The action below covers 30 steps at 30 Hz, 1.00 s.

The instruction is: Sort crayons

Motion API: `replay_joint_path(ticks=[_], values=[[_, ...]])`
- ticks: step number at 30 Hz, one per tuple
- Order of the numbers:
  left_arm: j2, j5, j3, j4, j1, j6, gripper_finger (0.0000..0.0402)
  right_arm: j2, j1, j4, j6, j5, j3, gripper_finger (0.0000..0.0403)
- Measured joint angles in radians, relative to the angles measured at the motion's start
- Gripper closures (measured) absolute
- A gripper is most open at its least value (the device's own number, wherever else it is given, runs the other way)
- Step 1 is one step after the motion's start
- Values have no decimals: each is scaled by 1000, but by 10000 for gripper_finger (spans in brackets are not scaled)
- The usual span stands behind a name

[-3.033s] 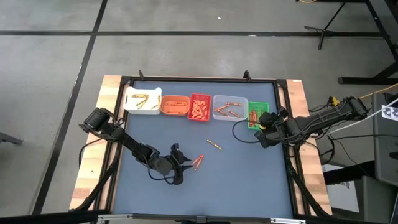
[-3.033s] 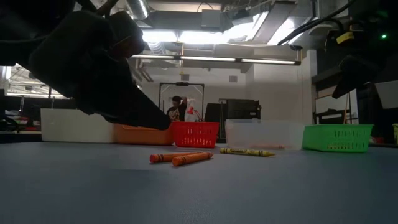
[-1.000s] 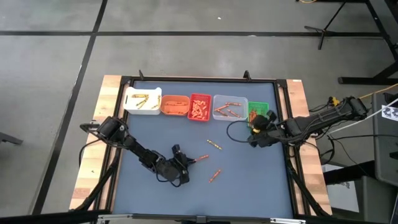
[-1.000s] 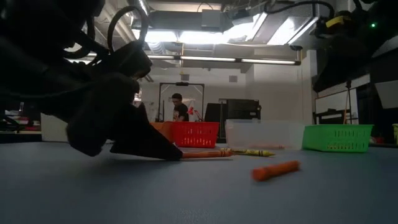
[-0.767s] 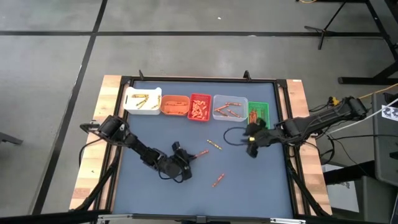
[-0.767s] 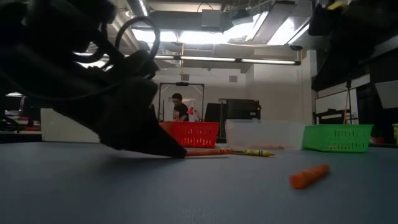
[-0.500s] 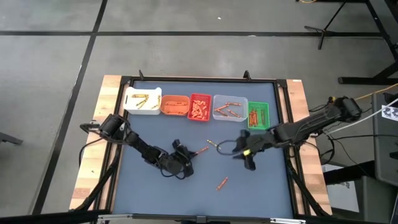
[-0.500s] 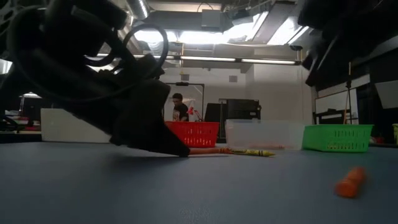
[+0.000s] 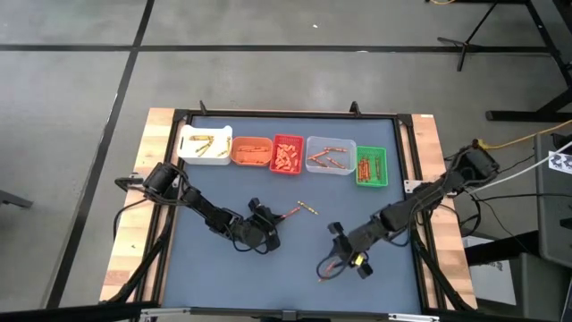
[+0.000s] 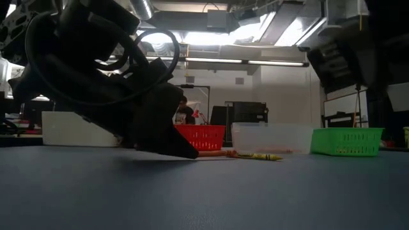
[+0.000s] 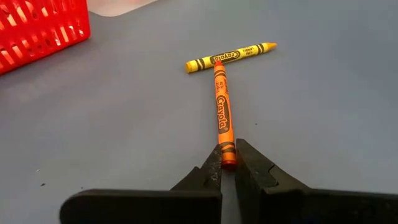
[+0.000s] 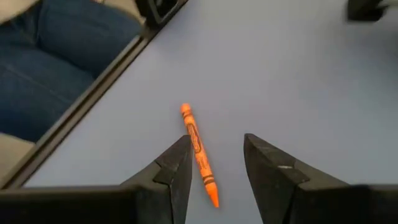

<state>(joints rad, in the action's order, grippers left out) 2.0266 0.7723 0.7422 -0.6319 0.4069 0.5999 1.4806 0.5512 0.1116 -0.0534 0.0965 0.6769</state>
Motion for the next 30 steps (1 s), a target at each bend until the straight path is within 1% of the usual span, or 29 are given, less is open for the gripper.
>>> replay_joint_path(ticks=[9,15,21,25,30], values=[[0,0,0,0,0,0,396,134,61,30,1,0,0,259],[0,0,0,-1,1,0,396,203,65,69,1,1,0,259],[0,0,0,-4,1,0,396,243,64,78,3,0,3,261],[0,0,0,-5,1,0,396,248,64,78,6,-1,4,285],[0,0,0,-5,1,0,396,249,63,77,6,-7,4,337]])
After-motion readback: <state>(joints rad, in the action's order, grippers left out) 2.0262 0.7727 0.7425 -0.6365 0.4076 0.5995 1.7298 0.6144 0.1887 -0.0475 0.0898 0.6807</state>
